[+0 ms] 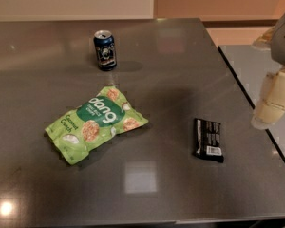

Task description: Move rxbar chocolate near green rice chip bag

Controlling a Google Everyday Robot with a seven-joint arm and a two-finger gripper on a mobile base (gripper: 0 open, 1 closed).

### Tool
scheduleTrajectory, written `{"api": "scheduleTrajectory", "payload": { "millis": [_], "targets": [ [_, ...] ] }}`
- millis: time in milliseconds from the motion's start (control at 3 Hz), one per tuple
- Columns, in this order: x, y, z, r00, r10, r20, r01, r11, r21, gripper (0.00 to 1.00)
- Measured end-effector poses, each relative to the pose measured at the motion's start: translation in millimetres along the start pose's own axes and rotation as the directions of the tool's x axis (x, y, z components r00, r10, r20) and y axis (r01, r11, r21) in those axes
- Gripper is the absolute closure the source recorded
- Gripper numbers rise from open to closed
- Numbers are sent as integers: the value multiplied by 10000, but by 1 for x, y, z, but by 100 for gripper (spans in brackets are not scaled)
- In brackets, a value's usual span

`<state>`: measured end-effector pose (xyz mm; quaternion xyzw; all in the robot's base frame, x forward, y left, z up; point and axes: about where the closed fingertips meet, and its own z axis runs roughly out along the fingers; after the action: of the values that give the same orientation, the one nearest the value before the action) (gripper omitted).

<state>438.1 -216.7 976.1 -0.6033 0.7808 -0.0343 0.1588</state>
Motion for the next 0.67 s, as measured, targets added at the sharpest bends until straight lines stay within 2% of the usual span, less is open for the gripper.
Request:
{"api": "scheduleTrajectory", "payload": {
  "millis": [667],
  "targets": [
    [0,0,0,10000,0,0,0,10000,0,0]
  ]
}}
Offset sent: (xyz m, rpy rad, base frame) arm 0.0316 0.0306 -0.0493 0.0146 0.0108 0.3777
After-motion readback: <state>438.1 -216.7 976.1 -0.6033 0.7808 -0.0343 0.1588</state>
